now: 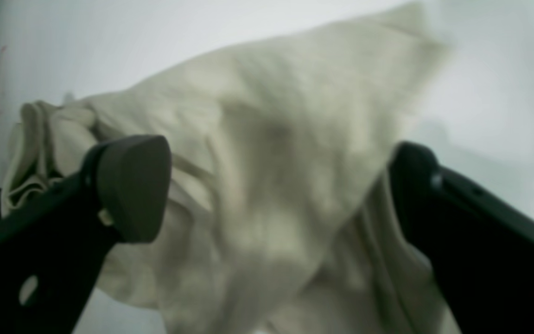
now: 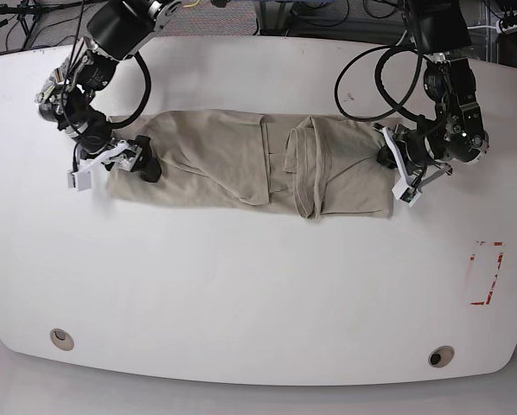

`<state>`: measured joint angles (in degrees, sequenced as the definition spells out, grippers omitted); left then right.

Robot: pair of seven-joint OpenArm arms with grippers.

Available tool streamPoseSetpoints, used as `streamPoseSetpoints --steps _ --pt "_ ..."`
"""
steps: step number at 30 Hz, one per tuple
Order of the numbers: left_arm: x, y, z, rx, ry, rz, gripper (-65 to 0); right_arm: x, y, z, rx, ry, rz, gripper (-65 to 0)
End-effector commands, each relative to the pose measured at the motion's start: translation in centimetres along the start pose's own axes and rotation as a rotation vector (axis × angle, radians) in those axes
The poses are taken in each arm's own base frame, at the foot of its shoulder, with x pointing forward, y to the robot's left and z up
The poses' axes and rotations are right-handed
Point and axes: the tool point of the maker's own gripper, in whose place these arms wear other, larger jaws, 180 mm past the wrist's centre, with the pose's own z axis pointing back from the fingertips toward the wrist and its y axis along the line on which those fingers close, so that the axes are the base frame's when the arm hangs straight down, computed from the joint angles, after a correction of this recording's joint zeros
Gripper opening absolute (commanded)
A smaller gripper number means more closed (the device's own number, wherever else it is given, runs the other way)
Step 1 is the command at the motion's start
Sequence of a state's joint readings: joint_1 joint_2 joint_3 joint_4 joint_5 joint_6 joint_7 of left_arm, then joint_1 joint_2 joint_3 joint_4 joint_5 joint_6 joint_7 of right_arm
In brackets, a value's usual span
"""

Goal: Fold the T-shirt properly
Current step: 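Grasp both ends of the beige strip and push them toward each other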

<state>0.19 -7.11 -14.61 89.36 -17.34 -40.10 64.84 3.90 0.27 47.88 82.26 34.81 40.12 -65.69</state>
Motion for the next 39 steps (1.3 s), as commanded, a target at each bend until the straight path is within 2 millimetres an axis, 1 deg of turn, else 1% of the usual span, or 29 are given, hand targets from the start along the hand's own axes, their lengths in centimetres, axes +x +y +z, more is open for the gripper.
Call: streamPoseSetpoints --steps 1,4,5,6,7,8,9,11,12,13,14,17,19,24,25,28,29,32,35,36,37,38,39 --pt "-0.4 0.1 0.0 0.014 0.04 -0.028 -61.4 -0.2 0.1 -0.4 -0.009 0.032 0.029 0.0" --pt "-0.5 0.0 0.0 0.014 0.052 -0.05 -61.4 -0.2 1.0 -1.0 0.013 0.038 0.053 -9.7" --pt "-0.5 -0.2 -0.1 0.01 0.055 -0.058 -61.4 -0.2 1.2 -1.1 0.018 0.042 0.059 -15.2" --pt "-0.5 -0.2 -0.1 0.009 0.057 -0.062 -61.4 -0.2 1.3 -1.2 0.019 0.041 0.06 -18.9" --pt "-0.6 -0.4 -0.2 0.006 0.061 -0.07 -61.4 -0.1 1.3 -1.1 0.018 0.04 0.061 -27.6" --pt "-0.5 -0.5 -0.2 0.003 0.062 -0.074 -61.4 -0.1 1.3 -1.1 0.018 0.039 0.062 -32.2" --pt "-0.5 -0.6 -0.3 0.001 0.063 -0.078 -61.4 0.0 1.3 -1.1 0.017 0.037 0.064 -39.5" --pt "-0.6 -0.7 -0.3 0.001 0.068 -0.082 -61.4 0.1 1.2 -1.0 0.014 0.036 0.068 -50.6" --pt "-0.6 -0.7 -0.3 0.002 0.068 -0.083 -61.4 0.2 1.1 -0.9 0.012 0.036 0.069 -57.5" --pt "-0.6 -0.6 -0.3 0.003 0.067 -0.084 -61.4 0.2 1.1 -0.9 0.013 0.036 0.074 -62.9" --pt "-0.5 -0.6 -0.3 0.003 0.067 -0.083 -61.4 0.4 1.1 -0.8 0.009 0.032 0.08 -65.0" --pt "-0.4 -0.9 -0.6 -0.005 0.07 -0.095 -61.4 1.4 0.7 0.3 -0.02 0.015 0.128 -65.0" --pt "-0.4 -1.3 -0.7 -0.013 0.076 -0.107 -61.4 1.8 1.3 0.8 -0.026 0.009 0.169 -65.0" --pt "0.0 -2.4 -1.1 -0.034 0.082 -0.149 -61.4 3.3 4.1 2.2 -0.027 -0.022 0.326 -65.0" --pt "0.0 -2.8 -1.3 -0.041 0.088 -0.164 -61.4 3.6 5.0 2.6 -0.023 -0.03 0.369 -65.0" --pt "-0.3 -3.2 -1.6 -0.033 0.114 -0.201 -61.4 4.0 7.5 3.2 -0.002 -0.046 0.464 -65.0" --pt "-0.3 -3.4 -1.8 -0.03 0.123 -0.215 -61.4 4.0 8.7 3.4 0.012 -0.049 0.504 -65.0" --pt "-0.4 -3.8 -2.1 -0.026 0.138 -0.244 -61.4 4.1 11.0 3.6 0.046 -0.063 0.575 -65.0" --pt "0.2 -5.1 -2.6 -0.045 0.118 -0.272 -61.4 3.9 13.6 3.3 0.102 -0.068 0.631 -65.0" --pt "0.2 -5.5 -2.8 -0.054 0.118 -0.278 -61.4 3.4 14.8 2.9 0.136 -0.061 0.643 -65.0" --pt "0.2 -5.6 -2.8 -0.056 0.118 -0.281 -61.4 3.2 15.2 2.7 0.147 -0.06 0.646 -65.0" --pt "0.2 -5.8 -2.9 -0.059 0.119 -0.282 -61.4 2.7 16.6 2.3 0.187 -0.058 0.652 -65.0" --pt "0.2 -5.8 -2.9 -0.061 0.121 -0.282 -61.4 2.7 17.6 2.0 0.212 -0.068 0.657 -65.0"
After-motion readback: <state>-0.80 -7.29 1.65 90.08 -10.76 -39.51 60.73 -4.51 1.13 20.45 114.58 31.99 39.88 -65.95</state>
